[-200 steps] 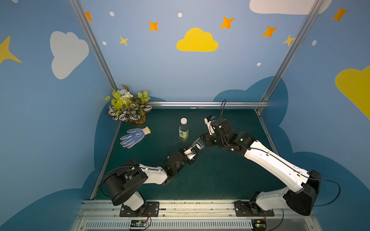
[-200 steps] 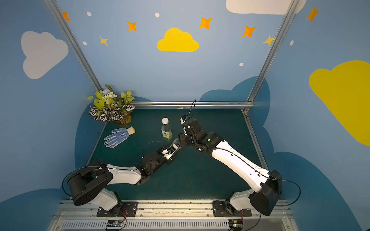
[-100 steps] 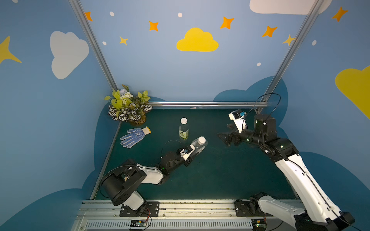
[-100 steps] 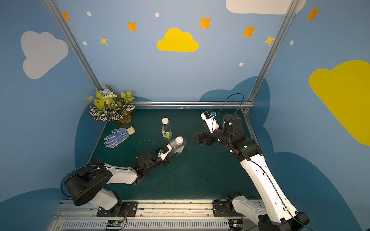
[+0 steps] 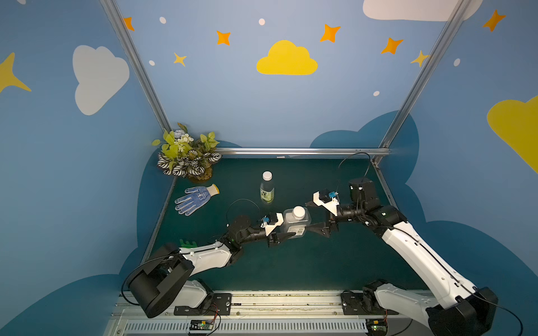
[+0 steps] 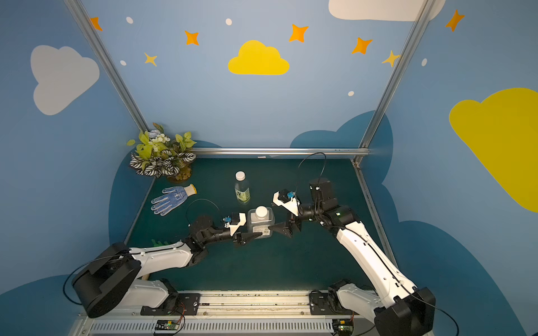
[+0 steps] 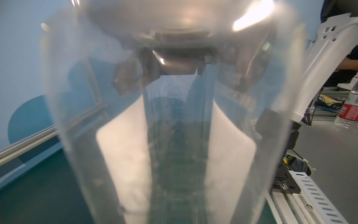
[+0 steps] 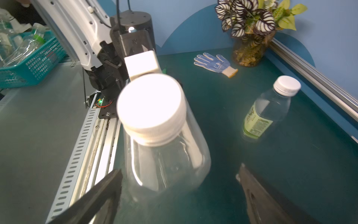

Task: Screw on the bottle caps
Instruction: Screw the bottle cap onto the plastic bottle.

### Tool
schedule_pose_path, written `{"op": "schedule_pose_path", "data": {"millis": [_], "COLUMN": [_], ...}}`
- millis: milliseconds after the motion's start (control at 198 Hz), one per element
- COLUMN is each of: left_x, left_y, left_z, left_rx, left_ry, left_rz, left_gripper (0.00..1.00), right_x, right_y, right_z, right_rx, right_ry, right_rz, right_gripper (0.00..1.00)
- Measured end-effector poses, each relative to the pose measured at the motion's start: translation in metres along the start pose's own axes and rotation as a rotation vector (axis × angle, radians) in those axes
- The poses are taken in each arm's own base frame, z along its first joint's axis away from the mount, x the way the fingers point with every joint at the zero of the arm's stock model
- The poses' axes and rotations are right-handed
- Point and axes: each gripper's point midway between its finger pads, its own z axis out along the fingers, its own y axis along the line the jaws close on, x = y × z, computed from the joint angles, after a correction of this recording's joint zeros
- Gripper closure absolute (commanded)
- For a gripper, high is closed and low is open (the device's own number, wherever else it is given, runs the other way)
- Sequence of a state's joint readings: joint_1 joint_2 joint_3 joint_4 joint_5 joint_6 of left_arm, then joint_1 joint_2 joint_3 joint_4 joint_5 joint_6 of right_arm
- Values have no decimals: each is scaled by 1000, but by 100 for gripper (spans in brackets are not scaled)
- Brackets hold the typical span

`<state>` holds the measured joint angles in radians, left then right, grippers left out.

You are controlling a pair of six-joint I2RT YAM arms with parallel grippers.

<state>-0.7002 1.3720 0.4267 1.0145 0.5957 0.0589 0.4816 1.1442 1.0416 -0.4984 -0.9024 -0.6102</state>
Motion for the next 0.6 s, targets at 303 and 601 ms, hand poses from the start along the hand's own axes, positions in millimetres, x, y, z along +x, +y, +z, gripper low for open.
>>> {"op": "schedule_pose_path", "data": {"millis": [303,601], "left_x": [-1,0], "left_y": [-3,-3], "left_z": [2,2], "left_rx": [30,33], "left_ry": [5,7], "left_rz": [-19,-23], "left_gripper": [80,35], "right_x": [-8,-4], "right_y": [12,7], "right_z": [12,11], "right_rx": [-94,-70], "right_ry": [-15,17], "right_rz": [-74,-81], "right_gripper": [36,43]}}
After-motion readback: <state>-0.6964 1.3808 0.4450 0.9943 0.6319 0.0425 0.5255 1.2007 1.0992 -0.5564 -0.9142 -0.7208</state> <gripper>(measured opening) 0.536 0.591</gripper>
